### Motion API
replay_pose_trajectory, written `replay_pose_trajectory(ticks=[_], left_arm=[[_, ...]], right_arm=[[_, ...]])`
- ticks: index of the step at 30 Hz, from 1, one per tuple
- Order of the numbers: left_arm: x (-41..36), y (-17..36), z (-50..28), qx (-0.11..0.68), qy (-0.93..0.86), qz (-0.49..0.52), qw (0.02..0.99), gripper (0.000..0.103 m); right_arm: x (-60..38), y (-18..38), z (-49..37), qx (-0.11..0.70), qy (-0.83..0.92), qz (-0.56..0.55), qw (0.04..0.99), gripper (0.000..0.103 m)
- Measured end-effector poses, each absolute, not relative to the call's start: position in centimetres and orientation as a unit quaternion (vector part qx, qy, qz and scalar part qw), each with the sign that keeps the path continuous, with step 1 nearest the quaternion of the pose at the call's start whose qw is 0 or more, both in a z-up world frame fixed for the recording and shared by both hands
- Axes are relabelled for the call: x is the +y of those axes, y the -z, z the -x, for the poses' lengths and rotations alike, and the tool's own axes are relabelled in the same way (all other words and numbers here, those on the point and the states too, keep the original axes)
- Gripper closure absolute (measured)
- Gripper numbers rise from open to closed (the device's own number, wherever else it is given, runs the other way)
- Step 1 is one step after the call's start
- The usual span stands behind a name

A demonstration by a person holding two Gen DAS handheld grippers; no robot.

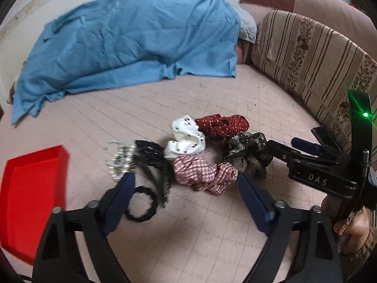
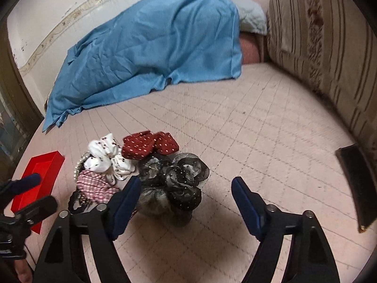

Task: Organize jewelry
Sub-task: 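Grasp the plaid scrunchie with the left tool while the right tool grasps black scrunchies, then carry both scrunchies into the red tray and open both tools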

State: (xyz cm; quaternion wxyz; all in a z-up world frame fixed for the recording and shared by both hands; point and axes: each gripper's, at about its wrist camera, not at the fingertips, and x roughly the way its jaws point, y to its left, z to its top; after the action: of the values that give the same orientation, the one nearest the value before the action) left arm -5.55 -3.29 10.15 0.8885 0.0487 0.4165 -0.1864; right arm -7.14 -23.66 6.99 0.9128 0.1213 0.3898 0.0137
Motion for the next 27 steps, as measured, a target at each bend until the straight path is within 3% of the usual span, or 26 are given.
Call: replay_pose_trajectory(ticks=[3, 6, 8, 10, 12, 16, 19, 27], left_arm=[[-4.2, -8.5, 3.8, 0.446, 0.191, -0.036, 0.874, 0.036], [-4.7, -7.2, 2.5, 0.464, 0.191, -0.022, 0.865, 0.039], [-4.8, -6.6, 1.9, 0.471, 0.189, -0.014, 0.862, 0.044], [-5.0, -6.2, 1.6, 0.479, 0.192, -0.009, 0.856, 0.064], [-5.1, -5.7, 1.1, 0.491, 0.195, -0.003, 0.849, 0.092], [-4.7, -5.7, 1.2, 0.492, 0.204, 0.016, 0.846, 0.098], [-4.3, -6.6, 1.8, 0.485, 0.211, 0.022, 0.849, 0.098], [-1.3, -11.0, 5.2, 0.439, 0.226, 0.043, 0.868, 0.099]], right_arm=[[-23.9, -5.9, 6.1, 0.404, -0.028, -0.139, 0.904, 0.026], [-23.7, -5.2, 5.3, 0.412, -0.042, -0.145, 0.899, 0.032], [-23.3, -4.7, 4.8, 0.417, -0.049, -0.141, 0.896, 0.042], [-23.0, -4.3, 4.5, 0.424, -0.055, -0.141, 0.893, 0.052], [-23.0, -4.0, 4.3, 0.429, -0.058, -0.144, 0.890, 0.063], [-23.5, -3.9, 4.6, 0.427, -0.061, -0.162, 0.888, 0.081], [-23.8, -4.2, 5.2, 0.422, -0.059, -0.173, 0.888, 0.087], [-23.3, -6.9, 8.4, 0.397, -0.051, -0.179, 0.899, 0.089]])
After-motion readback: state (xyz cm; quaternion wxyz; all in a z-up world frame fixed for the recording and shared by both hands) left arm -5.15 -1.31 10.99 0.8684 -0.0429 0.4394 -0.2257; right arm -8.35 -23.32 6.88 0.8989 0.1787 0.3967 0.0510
